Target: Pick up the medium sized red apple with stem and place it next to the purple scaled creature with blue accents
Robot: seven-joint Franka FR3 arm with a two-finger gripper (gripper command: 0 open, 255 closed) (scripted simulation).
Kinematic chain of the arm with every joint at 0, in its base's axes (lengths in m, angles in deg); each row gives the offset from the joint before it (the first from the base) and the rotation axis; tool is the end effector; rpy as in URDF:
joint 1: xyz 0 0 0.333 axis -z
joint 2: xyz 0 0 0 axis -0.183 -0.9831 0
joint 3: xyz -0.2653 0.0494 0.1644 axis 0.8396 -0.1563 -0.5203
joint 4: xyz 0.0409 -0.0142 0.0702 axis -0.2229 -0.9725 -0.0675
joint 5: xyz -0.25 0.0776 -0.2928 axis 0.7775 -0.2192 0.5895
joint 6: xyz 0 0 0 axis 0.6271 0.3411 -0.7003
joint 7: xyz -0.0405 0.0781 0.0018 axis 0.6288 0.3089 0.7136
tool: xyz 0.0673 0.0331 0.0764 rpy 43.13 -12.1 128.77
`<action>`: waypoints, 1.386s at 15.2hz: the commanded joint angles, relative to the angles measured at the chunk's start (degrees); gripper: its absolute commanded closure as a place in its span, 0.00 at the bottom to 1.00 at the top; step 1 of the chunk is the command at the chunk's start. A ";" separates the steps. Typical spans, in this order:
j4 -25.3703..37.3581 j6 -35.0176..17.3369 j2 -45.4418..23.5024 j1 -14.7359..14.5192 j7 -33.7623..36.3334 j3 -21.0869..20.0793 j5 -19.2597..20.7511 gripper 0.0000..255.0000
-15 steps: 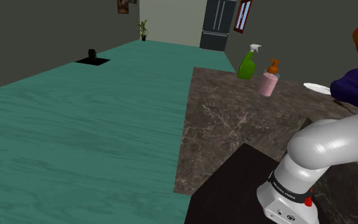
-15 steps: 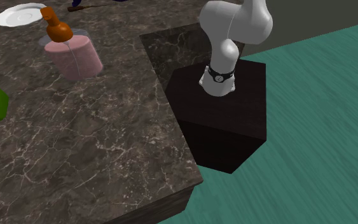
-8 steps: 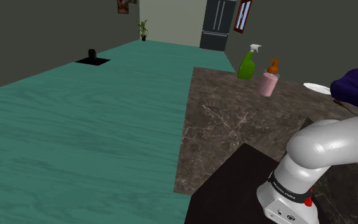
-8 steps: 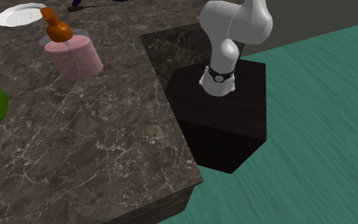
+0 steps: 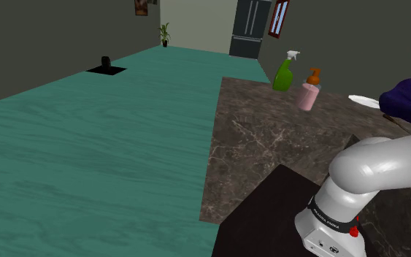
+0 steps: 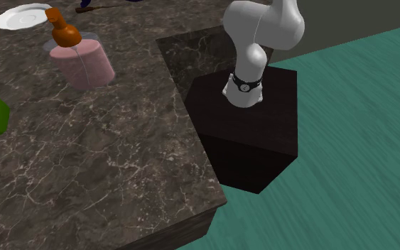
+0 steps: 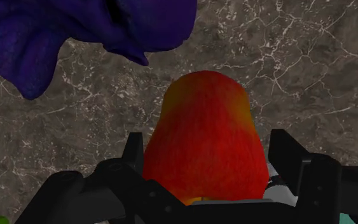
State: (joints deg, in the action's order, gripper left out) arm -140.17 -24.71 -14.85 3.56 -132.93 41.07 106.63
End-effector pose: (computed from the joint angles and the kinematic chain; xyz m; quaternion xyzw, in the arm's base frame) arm -0.1929 -0.3641 0.8165 0.9490 0.3026 -0.0109 0.0876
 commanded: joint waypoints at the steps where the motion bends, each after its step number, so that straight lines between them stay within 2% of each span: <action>1: 2.67 0.81 -0.01 -0.41 -3.45 1.85 1.51 1.00; 6: 12.69 2.74 -1.47 -4.27 -13.17 9.14 5.58 1.00; 9: 21.70 4.35 -3.09 -9.41 -20.10 15.70 8.48 1.00; 11: 30.89 6.16 -4.60 -15.96 -25.95 22.31 11.30 1.00; 12: 40.09 8.18 -5.89 -23.57 -30.94 28.81 14.25 1.00; 13: 33.41 6.20 -4.35 -17.85 -28.28 24.61 12.55 1.00; 15: 25.33 3.56 -2.04 -11.61 -25.33 20.27 10.88 1.00; 18: 16.97 0.66 0.92 -6.01 -22.49 16.50 9.84 1.00; 21: 10.48 -1.67 3.60 -2.28 -20.42 14.13 9.51 1.00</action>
State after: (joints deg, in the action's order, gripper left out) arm -127.40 -25.49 -12.21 -0.03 -154.05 55.98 116.23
